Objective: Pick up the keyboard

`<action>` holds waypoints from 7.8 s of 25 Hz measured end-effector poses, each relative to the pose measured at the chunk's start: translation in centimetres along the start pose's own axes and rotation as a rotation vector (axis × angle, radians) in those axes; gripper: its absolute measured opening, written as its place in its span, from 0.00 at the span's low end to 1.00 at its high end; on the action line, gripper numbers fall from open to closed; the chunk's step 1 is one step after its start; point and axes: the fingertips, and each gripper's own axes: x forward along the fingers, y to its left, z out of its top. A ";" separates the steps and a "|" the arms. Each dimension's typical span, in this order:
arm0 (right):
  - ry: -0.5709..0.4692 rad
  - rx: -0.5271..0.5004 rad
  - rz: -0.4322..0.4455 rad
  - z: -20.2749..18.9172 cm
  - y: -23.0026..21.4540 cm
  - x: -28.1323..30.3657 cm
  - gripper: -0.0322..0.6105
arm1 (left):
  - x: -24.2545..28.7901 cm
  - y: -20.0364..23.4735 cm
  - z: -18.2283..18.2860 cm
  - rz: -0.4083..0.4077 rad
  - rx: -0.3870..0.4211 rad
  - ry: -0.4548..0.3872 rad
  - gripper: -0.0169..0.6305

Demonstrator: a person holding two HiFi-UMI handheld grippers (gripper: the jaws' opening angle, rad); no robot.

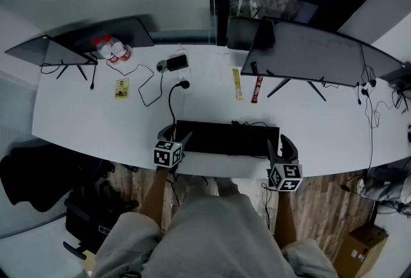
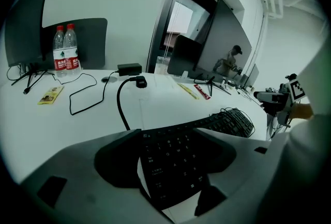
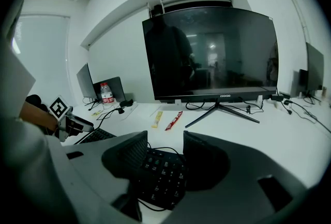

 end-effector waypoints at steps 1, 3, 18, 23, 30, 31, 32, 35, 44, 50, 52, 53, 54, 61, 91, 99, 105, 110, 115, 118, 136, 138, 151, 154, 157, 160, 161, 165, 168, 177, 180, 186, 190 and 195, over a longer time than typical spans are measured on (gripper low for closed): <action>0.002 -0.001 -0.002 -0.1 0.0 0.0 0.37 | 0.2 0.1 -0.2 0.001 -0.005 0.007 0.46; 0.006 -0.002 -0.006 -0.2 -0.2 -0.1 0.37 | 0.6 0.4 -0.5 0.002 -0.015 0.019 0.46; 0.018 -0.011 -0.006 0.3 -1.0 0.8 0.34 | 2.4 1.4 -1.8 0.008 -0.070 0.079 0.47; 0.023 -0.014 -0.014 0.3 -1.4 1.0 0.34 | 2.9 1.4 -2.0 0.011 -0.074 0.093 0.49; 0.030 -0.011 -0.022 0.3 -1.9 1.4 0.33 | 3.5 1.5 -2.2 -0.018 -0.102 0.096 0.50; 0.031 -0.008 -0.023 0.3 -2.0 1.4 0.33 | 3.5 1.5 -2.2 -0.022 -0.104 0.096 0.50; 0.032 -0.007 -0.025 0.2 -2.1 1.5 0.33 | 3.5 1.4 -2.3 -0.024 -0.104 0.095 0.50; 0.038 -0.005 -0.031 0.0 -2.3 1.6 0.33 | 3.4 1.5 -2.2 -0.024 -0.107 0.090 0.50; 0.070 0.013 -0.025 -1.2 -2.8 2.3 0.37 | 3.4 1.6 -2.2 -0.012 -0.114 0.076 0.50; 0.134 0.053 0.023 -3.3 -2.9 3.3 0.44 | 3.4 1.5 -2.2 -0.010 -0.114 0.067 0.50; 0.160 0.068 0.035 -4.2 -2.9 3.7 0.46 | 3.4 1.5 -2.1 -0.008 -0.113 0.065 0.50; 0.173 0.072 0.037 -4.6 -3.0 3.9 0.46 | 3.4 1.5 -2.1 -0.008 -0.113 0.064 0.50; 0.185 0.074 0.037 -5.1 -3.1 4.1 0.47 | 3.4 1.5 -2.1 -0.008 -0.113 0.063 0.50; 0.250 0.126 0.030 -7.1 -3.9 5.4 0.52 | 3.4 1.5 -2.2 -0.007 -0.114 0.061 0.50; 0.309 0.242 0.095 -9.2 -4.5 8.0 0.59 | 3.5 1.4 -2.1 -0.003 -0.116 0.049 0.50; 0.314 0.269 0.065 -8.9 -4.5 7.9 0.58 | 3.4 1.5 -2.1 -0.003 -0.127 0.061 0.50; 0.304 0.271 0.049 -8.6 -4.4 7.6 0.58 | 3.1 1.4 -1.9 -0.003 -0.125 0.049 0.50; 0.291 0.270 0.041 -8.2 -4.3 7.1 0.58 | 2.8 1.3 -1.6 -0.003 -0.128 0.029 0.50; 0.271 0.262 0.032 -7.6 -4.4 6.4 0.57 | 2.5 1.0 -1.6 -0.007 -0.145 0.015 0.50; 0.269 0.261 0.033 -7.5 -4.4 6.3 0.57 | 2.2 0.9 -1.8 -0.005 -0.152 0.008 0.50; 0.203 0.229 0.034 -5.3 -4.5 5.6 0.57 | 0.9 0.3 -0.5 -0.028 -0.194 -0.050 0.50; 0.187 0.223 0.032 -4.5 -4.5 5.5 0.57 | 0.6 0.4 0.2 -0.026 -0.193 -0.070 0.50; 0.023 0.183 0.040 2.3 -3.6 4.4 0.57 | -2.9 0.6 7.3 -0.012 -0.125 -0.227 0.50; -0.015 0.170 0.038 4.1 -3.5 4.1 0.57 | -3.7 0.6 8.9 -0.009 -0.109 -0.260 0.50; -0.053 0.150 0.038 5.9 -3.4 4.0 0.57 | -4.4 0.5 10.5 -0.016 -0.093 -0.292 0.50; -0.093 0.126 0.032 7.7 -3.2 3.4 0.57 | -5.0 0.3 11.8 -0.021 -0.081 -0.322 0.50; -0.106 0.119 0.030 8.4 -3.1 3.3 0.57 | -5.2 0.4 12.3 -0.022 -0.078 -0.331 0.50; -0.148 0.103 0.028 10.2 -2.9 2.9 0.57 | -6.0 0.4 13.9 -0.027 -0.067 -0.367 0.50; -0.168 0.103 0.026 10.7 -3.0 2.8 0.57 | -6.3 0.3 14.9 -0.028 -0.051 -0.387 0.50; -0.215 0.100 0.011 11.6 -3.0 1.8 0.56 | -6.7 -0.2 16.4 -0.049 -0.019 -0.415 0.50; -0.215 0.099 0.007 11.6 -3.1 1.7 0.56 | -6.5 -0.3 16.3 -0.053 -0.020 -0.411 0.50; -0.206 0.093 0.004 11.4 -3.0 1.7 0.56 | -6.4 -0.2 15.7 -0.057 -0.031 -0.402 0.50; -0.201 0.096 0.005 11.1 -2.9 1.9 0.56 | -6.3 0.0 15.5 -0.055 -0.033 -0.398 0.50; -0.197 0.098 0.007 10.9 -2.7 2.1 0.56 | -6.2 0.3 15.4 -0.053 -0.037 -0.394 0.50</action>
